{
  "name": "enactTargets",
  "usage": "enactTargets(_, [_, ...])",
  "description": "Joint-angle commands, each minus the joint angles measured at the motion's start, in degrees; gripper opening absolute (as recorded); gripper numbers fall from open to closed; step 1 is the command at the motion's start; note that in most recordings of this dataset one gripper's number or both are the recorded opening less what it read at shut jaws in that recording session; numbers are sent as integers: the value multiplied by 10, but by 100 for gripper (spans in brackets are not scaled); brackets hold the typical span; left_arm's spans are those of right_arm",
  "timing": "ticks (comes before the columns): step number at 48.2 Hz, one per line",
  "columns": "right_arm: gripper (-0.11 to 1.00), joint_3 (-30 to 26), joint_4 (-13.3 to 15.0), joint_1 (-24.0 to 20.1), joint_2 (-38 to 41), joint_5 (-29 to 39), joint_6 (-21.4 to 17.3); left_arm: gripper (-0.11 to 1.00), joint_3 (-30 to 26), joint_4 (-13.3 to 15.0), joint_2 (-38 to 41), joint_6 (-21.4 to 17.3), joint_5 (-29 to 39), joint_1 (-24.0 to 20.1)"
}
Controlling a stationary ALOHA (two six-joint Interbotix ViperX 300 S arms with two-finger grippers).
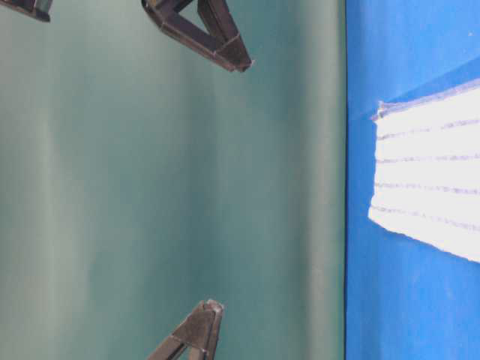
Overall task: Fold the blue towel.
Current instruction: 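Grasp the far-end corners of the long towel strip with both grippers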
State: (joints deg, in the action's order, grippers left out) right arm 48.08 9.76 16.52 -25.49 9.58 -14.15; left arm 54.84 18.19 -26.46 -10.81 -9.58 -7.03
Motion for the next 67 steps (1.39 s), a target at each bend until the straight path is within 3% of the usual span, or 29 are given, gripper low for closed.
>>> enactTargets(1, [82,-4,-1,-2,-2,-4,-1,77,-14,-2,4,-5,-2,-4])
enactTargets(12, [82,-26,3,23,37,-4,-1,77,-52,-4,53,-26,-3,-49])
enactTargets(18, [82,-40,4,59,83,-11,-1,77,-83,-4,113,-80,-4,-90])
enactTargets(24, [82,-54,4,87,133,-36,-1,76,-118,-4,182,-98,-7,-127])
enactTargets(34, [82,-75,-11,111,212,-80,-7,76,-160,-4,277,-97,-25,-179])
enactTargets(41, [82,-89,-38,128,266,-97,-10,76,-180,-4,334,-86,-40,-199])
enactTargets(52, [81,-104,-94,137,315,-118,-10,76,-202,-4,396,-77,-54,-209])
enactTargets(67, [81,-105,-115,137,353,-128,-10,76,-208,-3,433,-76,-70,-211])
